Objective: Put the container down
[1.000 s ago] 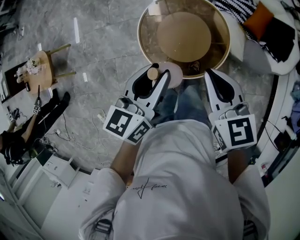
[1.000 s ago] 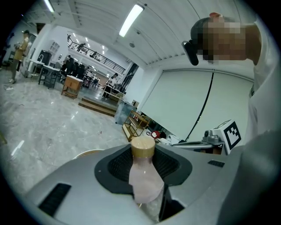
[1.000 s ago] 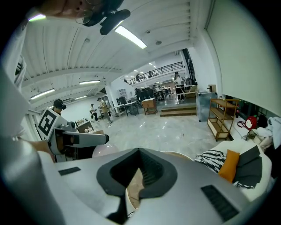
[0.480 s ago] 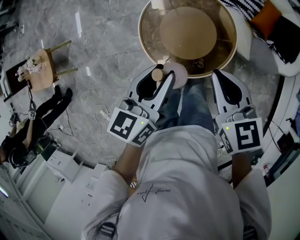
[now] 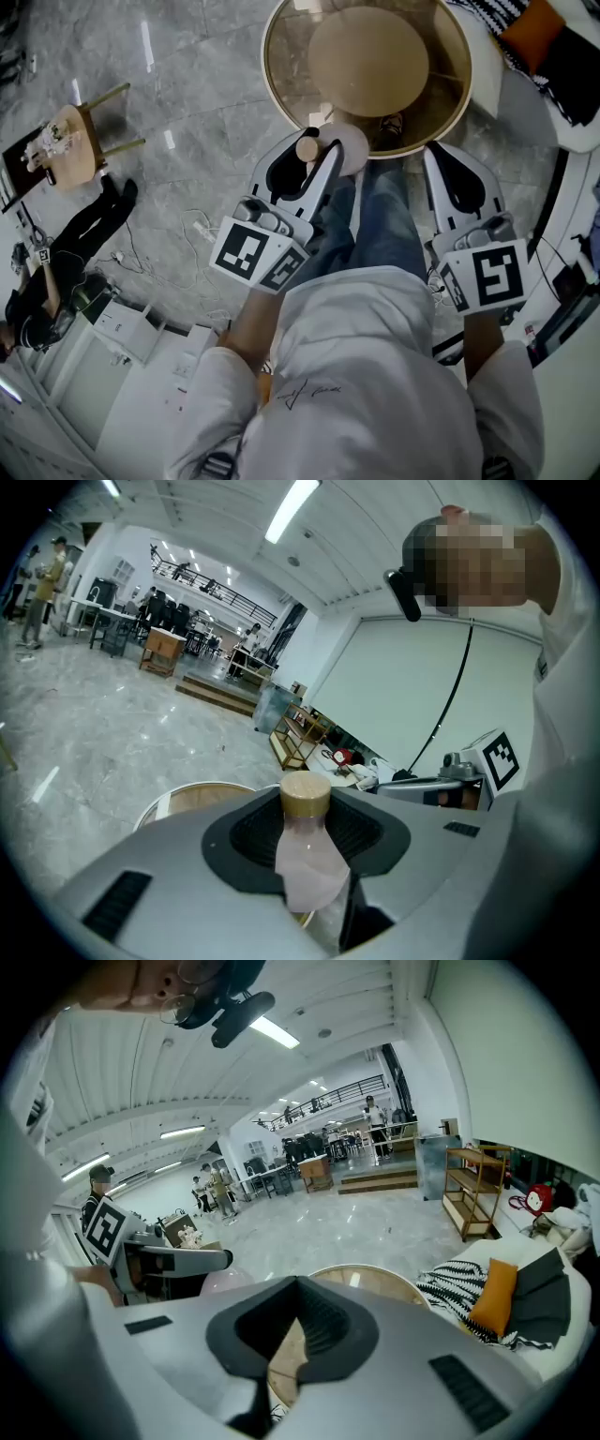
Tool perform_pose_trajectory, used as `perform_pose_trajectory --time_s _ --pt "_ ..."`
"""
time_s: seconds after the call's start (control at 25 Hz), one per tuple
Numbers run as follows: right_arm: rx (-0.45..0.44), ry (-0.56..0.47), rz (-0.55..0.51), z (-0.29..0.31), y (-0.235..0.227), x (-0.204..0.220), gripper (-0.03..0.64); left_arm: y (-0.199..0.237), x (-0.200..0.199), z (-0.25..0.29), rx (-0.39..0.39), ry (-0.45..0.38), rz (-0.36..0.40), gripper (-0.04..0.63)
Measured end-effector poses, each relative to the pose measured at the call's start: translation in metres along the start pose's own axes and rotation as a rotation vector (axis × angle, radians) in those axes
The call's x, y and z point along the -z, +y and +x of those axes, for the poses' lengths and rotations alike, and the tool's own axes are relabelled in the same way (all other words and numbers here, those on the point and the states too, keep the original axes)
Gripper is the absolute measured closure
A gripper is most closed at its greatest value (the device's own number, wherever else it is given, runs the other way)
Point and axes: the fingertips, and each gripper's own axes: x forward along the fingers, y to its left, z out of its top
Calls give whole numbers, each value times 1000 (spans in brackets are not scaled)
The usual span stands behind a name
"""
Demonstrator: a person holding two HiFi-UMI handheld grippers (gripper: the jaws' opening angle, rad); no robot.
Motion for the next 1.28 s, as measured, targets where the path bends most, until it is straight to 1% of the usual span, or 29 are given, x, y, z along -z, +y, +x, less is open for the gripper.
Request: perform_pose_trajectory --time_s 0.48,0.6,0.76,0.88,1.0,1.12,1.28 --pt "-31 29 -16 29 -10 23 601 20 19 29 -22 12 -10 449" --pt "-27 32 -14 37 -15 26 601 28 25 34 -37 13 -8 449" --pt "-8 45 -11 45 -26 30 600 37 31 43 -76 11 15 449" --pt "-13 56 9 52 -31 36 601 45 38 51 -93 15 -3 449" --pt "-16 62 8 58 -34 41 601 50 43 59 -90 18 -5 449" --pt "-10 57 -27 64 -34 43 600 52 46 64 -72 17 -3 449" --pt "-48 73 -52 77 -27 52 600 61 53 77 -78 22 -1 449"
